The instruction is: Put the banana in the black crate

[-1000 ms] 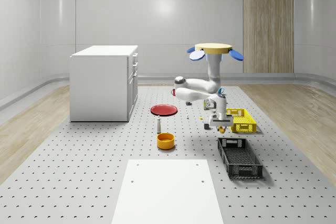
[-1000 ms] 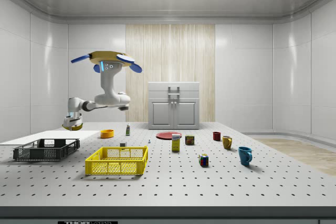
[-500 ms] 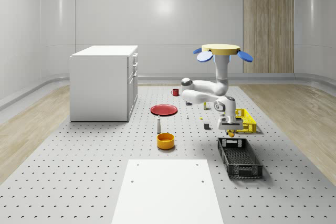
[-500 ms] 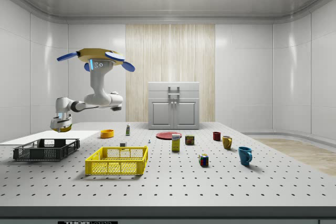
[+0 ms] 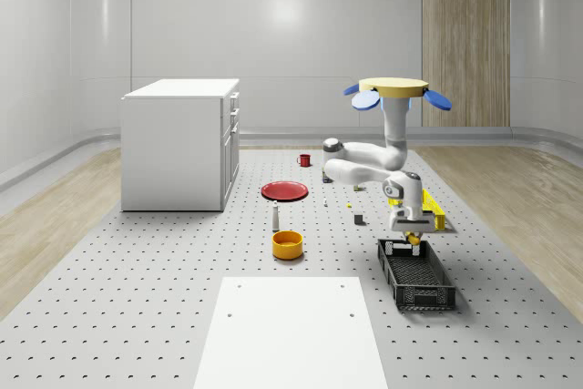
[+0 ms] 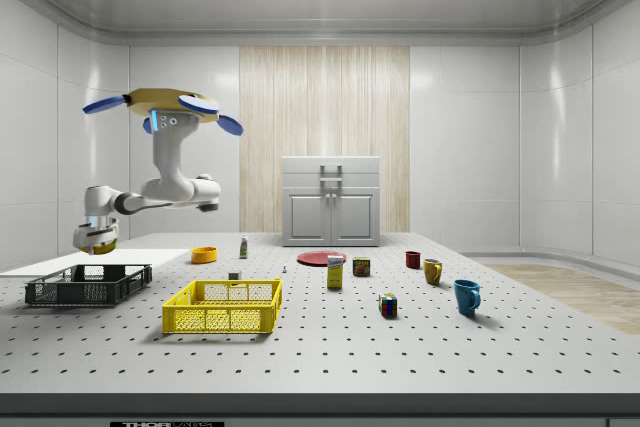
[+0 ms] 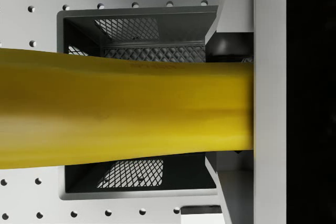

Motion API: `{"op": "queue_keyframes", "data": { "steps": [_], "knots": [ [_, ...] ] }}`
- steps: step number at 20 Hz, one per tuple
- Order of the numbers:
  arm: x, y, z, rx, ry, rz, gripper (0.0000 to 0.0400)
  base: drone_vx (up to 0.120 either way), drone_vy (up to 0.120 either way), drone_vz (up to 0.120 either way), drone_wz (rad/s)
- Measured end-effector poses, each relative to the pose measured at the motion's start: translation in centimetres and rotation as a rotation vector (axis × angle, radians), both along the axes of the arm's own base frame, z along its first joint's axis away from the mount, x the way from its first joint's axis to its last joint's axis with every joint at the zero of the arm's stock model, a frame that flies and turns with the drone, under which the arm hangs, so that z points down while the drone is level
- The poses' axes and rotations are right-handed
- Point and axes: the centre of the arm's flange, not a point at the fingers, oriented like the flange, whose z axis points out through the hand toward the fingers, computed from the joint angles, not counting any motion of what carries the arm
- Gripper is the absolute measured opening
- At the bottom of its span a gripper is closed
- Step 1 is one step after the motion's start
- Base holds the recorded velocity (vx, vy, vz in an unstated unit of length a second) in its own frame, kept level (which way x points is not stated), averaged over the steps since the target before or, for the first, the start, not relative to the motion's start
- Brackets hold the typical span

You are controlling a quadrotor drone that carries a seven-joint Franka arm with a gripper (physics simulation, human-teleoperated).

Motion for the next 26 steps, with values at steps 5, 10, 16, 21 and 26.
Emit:
{"op": "queue_keyframes", "data": {
  "steps": [5,10,16,21,26],
  "knots": [
    [0.0,0.0,0.0,0.0,0.0,0.0,0.02,0.12,0.0,-0.12,0.0],
    [0.0,0.0,0.0,0.0,0.0,0.0,0.02,0.096,0.0,-0.072,0.0],
    [0.0,0.0,1.6,0.0,0.0,0.002,0.02,0.0,0.0,0.0,0.0],
    [0.0,0.0,3.7,0.0,0.0,0.002,0.02,0.0,0.0,0.0,0.0],
    [0.0,0.0,5.6,0.0,0.0,0.002,0.02,0.0,0.0,0.0,0.0]
  ]
}}
